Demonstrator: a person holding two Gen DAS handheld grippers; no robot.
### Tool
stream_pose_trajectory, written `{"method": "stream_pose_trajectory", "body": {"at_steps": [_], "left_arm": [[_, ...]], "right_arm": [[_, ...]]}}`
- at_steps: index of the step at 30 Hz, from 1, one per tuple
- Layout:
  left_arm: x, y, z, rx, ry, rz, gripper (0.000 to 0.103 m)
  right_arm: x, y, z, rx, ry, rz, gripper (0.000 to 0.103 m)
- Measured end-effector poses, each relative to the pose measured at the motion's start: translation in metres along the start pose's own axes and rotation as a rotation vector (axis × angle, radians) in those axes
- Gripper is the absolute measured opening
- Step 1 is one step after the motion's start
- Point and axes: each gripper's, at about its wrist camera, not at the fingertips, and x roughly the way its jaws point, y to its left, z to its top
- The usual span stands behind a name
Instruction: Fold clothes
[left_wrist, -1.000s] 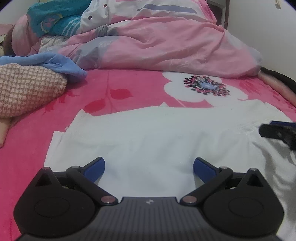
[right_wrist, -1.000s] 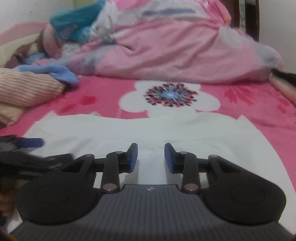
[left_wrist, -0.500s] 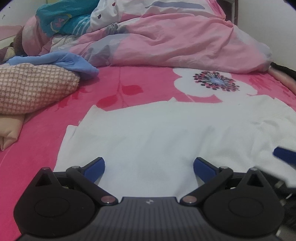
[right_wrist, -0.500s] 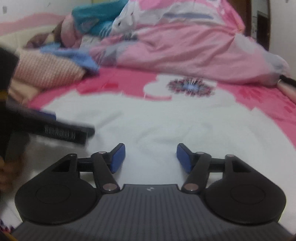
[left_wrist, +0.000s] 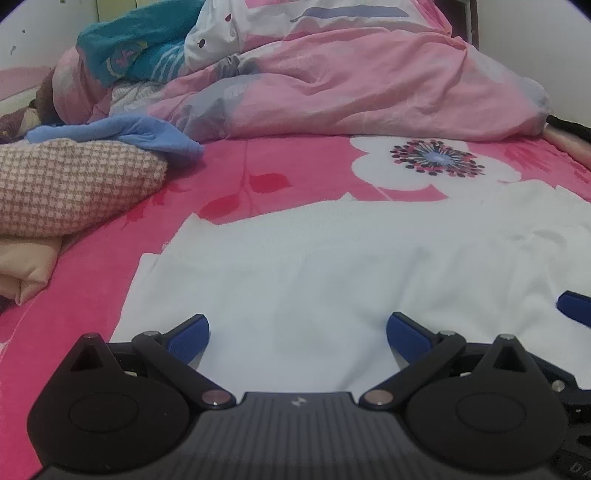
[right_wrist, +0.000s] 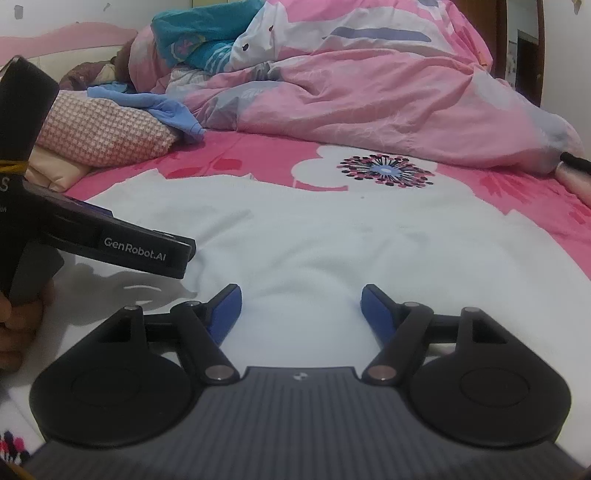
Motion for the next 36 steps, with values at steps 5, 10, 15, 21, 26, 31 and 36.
{"method": "stream_pose_trajectory", "body": {"at_steps": [5, 10, 15, 21, 26, 31, 36], "left_arm": [[0.0000, -0.0004, 0.0000, 0.001, -0.002, 0.004, 0.103], [-0.0006, -0.0013, -0.0013, 0.001, -0.009, 0.009, 0.103], [-0.0011, -0.0015, -0.0025, 0.003, -0.016, 0.013, 0.103], [-0.0007, -0.0013, -0.0029, 0.002, -0.020, 0.013, 0.103], [-0.0007, -0.0007, -0.0035, 0.001, -0.023, 0.013, 0.103], [-0.0007, -0.0007, -0.0039, 0.001, -0.025, 0.014, 0.103], [-0.0007, -0.0008, -0.0043, 0.001, -0.028, 0.016, 0.103]], "right_arm": [[-0.0003, 0.0016, -0.0011, -0.009, -0.003, -0.007, 0.072], [0.0000, 0.0013, -0.0025, -0.010, -0.007, -0.008, 0.072], [0.0004, -0.0003, -0.0025, -0.005, -0.009, -0.002, 0.073], [0.0005, -0.0009, -0.0030, -0.003, -0.012, -0.001, 0.073], [0.0003, -0.0008, -0.0033, -0.002, -0.013, 0.000, 0.073], [0.0007, -0.0009, -0.0032, -0.002, -0.014, 0.000, 0.073], [0.0009, -0.0008, -0.0031, -0.001, -0.015, 0.001, 0.073]]}}
